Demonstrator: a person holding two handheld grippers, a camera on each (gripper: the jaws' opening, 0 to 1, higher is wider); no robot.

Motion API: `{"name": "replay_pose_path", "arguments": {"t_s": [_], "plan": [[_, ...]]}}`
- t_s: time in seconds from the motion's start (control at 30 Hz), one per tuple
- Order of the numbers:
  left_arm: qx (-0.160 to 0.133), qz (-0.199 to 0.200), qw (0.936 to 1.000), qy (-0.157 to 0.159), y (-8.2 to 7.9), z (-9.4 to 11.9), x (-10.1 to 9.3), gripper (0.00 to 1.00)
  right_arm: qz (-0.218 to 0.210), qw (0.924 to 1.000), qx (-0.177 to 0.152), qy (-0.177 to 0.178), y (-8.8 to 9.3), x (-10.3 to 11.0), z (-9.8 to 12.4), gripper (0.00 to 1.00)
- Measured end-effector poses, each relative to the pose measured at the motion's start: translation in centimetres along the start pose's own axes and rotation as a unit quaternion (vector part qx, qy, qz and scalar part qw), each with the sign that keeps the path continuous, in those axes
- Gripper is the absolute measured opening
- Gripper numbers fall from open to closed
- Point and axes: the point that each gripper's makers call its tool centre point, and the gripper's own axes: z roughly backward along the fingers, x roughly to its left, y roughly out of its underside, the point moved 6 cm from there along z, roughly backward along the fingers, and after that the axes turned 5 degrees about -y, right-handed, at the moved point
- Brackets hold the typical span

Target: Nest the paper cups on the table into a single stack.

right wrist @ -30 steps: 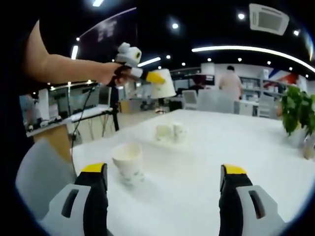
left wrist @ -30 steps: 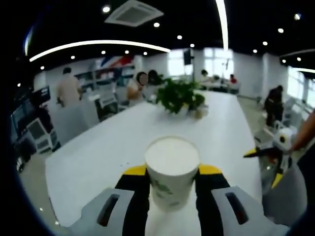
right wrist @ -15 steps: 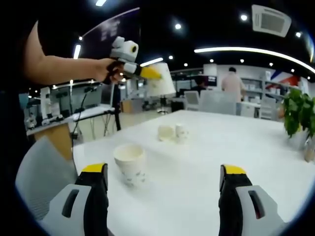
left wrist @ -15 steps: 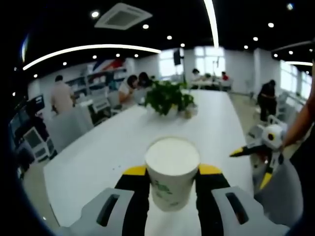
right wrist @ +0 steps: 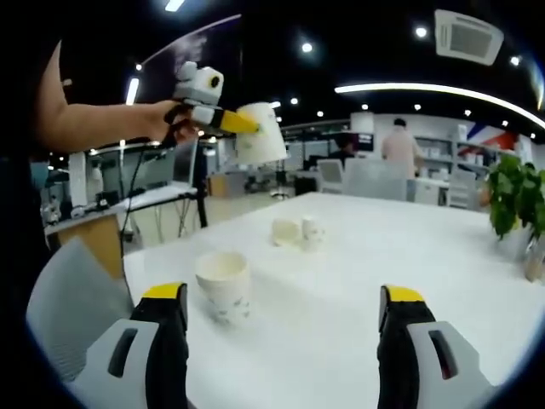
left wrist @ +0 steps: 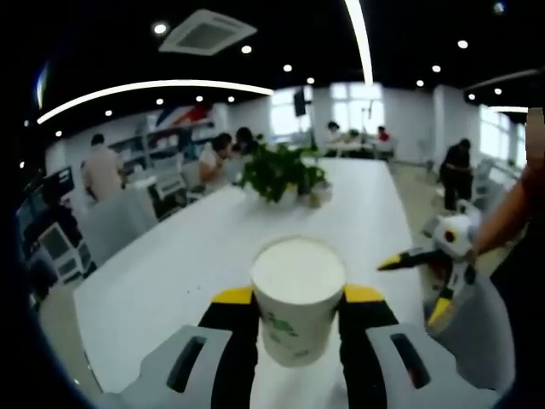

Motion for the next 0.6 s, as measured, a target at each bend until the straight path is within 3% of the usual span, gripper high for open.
{"name": "replay_pose_path", "arguments": {"t_s": [0.6], "plan": [[-0.006,-0.021,0.9998,0.001,1.4,1.8,-4.1,0.36,0.005,1.0000,0.003,-0.008,-0.1,0.2,-0.1,0.90]]}}
